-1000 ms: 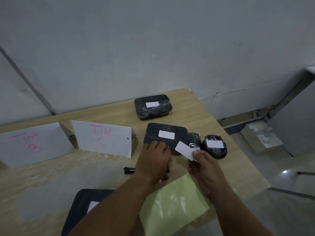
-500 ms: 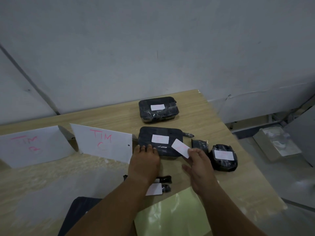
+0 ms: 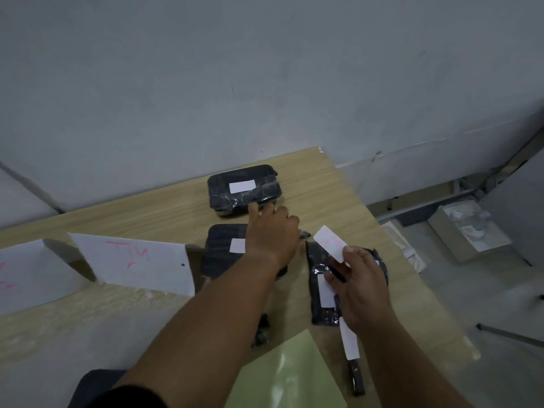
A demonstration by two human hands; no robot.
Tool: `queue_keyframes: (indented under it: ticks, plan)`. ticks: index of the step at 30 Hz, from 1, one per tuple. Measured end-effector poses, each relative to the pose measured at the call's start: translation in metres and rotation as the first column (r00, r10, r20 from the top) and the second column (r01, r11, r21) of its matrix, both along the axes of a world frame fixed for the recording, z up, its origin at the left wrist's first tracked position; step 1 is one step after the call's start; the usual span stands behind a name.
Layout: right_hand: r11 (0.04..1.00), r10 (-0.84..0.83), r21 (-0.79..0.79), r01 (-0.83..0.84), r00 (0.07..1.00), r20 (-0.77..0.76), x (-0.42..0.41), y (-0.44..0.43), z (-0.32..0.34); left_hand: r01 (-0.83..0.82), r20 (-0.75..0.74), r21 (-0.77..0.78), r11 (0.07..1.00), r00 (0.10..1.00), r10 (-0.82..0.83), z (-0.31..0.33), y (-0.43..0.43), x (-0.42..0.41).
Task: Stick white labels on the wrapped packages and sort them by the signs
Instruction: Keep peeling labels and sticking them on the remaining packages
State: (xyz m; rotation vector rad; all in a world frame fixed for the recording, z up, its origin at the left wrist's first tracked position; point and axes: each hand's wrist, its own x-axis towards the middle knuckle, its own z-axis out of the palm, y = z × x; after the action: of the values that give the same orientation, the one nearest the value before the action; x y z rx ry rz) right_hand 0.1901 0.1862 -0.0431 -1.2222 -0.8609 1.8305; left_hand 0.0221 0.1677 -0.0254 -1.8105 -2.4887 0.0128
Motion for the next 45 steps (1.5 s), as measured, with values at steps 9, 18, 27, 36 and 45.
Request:
queue_keyframes:
  ticks: [9, 18, 27, 36, 45]
  plan:
    - [0.999, 0.014, -0.044, -0.018, 0.996, -0.083, -0.001, 0.027, -0.005, -0.153, -0.075, -0.321, 0.935, 0.988, 0.136, -0.019, 0.062, 0.016]
    - [1.0, -0.013, -0.021, 0.011, 0.995, -0.103, 0.003, 0.036, -0.002, -0.11, 0.037, -0.118, 0.987, 0.993, 0.115, -0.019, 0.075, 0.012]
    - [1.0, -0.003, 0.017, 0.004, 0.998, -0.064, -0.011, 0.015, 0.009, -0.571, 0.825, 0.261, 0.779, 0.55, 0.127, 0.02, 0.05, -0.01]
    - [0.997, -0.048, 0.058, 0.048, 0.999, -0.012, -0.01, -0.013, 0.03, -0.698, 0.994, 0.065, 0.713, 0.111, 0.018, 0.023, -0.007, -0.01]
    - [0.975, 0.168, 0.125, -0.182, 0.979, 0.114, -0.009, -0.022, 0.052, -0.626, 0.99, -0.13, 0.769, -0.121, 0.069, 0.034, -0.042, -0.001]
